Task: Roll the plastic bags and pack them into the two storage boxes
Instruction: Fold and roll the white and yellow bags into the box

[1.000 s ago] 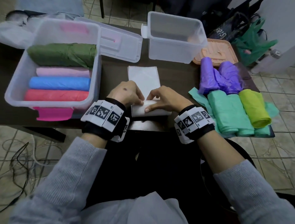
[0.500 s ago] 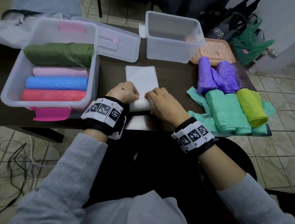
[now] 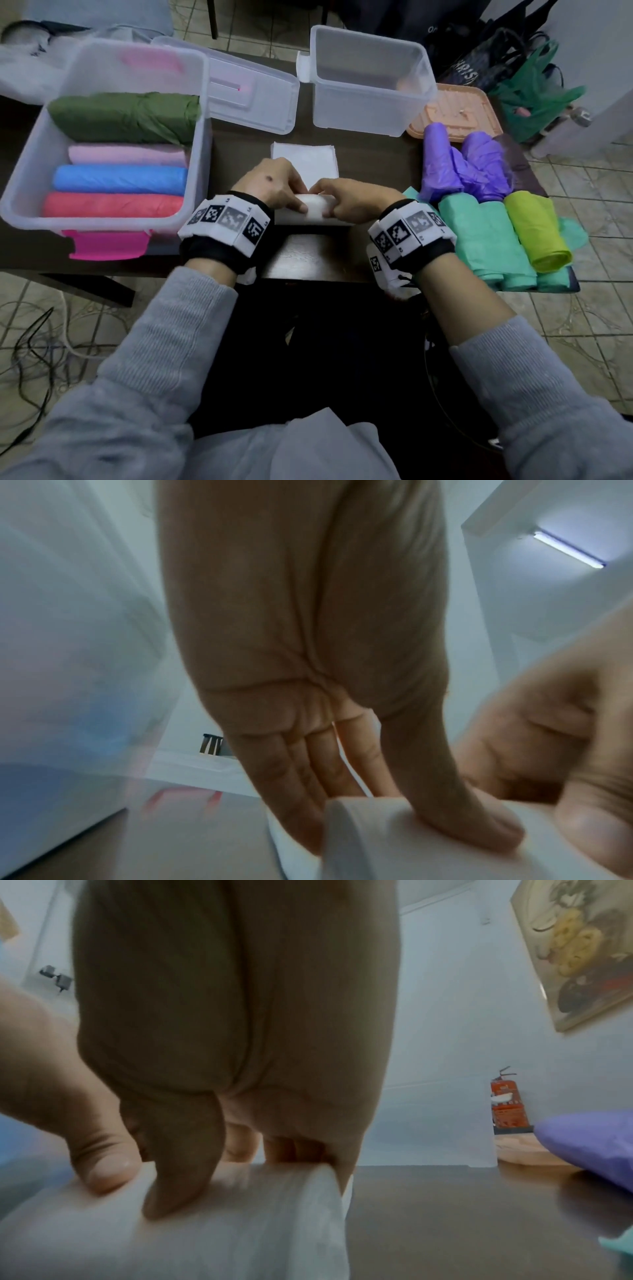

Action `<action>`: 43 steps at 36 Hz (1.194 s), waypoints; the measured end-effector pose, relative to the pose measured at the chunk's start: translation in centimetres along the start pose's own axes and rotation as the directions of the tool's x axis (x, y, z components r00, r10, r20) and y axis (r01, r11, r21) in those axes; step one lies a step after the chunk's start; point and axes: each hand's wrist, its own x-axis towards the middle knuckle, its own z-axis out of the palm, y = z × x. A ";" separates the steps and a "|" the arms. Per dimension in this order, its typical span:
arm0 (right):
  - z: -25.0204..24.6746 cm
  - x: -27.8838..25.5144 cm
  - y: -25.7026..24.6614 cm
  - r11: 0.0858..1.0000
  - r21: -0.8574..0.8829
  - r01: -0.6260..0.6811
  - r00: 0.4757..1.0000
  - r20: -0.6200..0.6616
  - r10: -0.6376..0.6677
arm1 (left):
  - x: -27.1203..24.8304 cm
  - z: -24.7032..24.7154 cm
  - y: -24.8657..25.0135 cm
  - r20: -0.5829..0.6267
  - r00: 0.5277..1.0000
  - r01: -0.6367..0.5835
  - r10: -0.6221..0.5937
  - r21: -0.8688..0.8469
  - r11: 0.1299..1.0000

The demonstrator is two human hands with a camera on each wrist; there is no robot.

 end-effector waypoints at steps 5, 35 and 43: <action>-0.3 -0.4 0.3 1.000 0.013 0.013 0.994 0.110 -0.014 | 0.4 -0.3 -0.2 0.131 0.989 0.062 -0.065 0.028 0.998; 2.3 1.3 1.6 0.996 -0.077 0.045 0.965 -0.255 -0.063 | 0.5 1.3 -1.0 -0.151 0.987 -0.044 0.047 0.026 0.999; -0.3 1.4 1.7 0.999 0.005 0.053 0.994 -0.100 -0.053 | 0.1 1.5 -1.1 -0.176 0.978 -0.095 0.109 0.085 0.992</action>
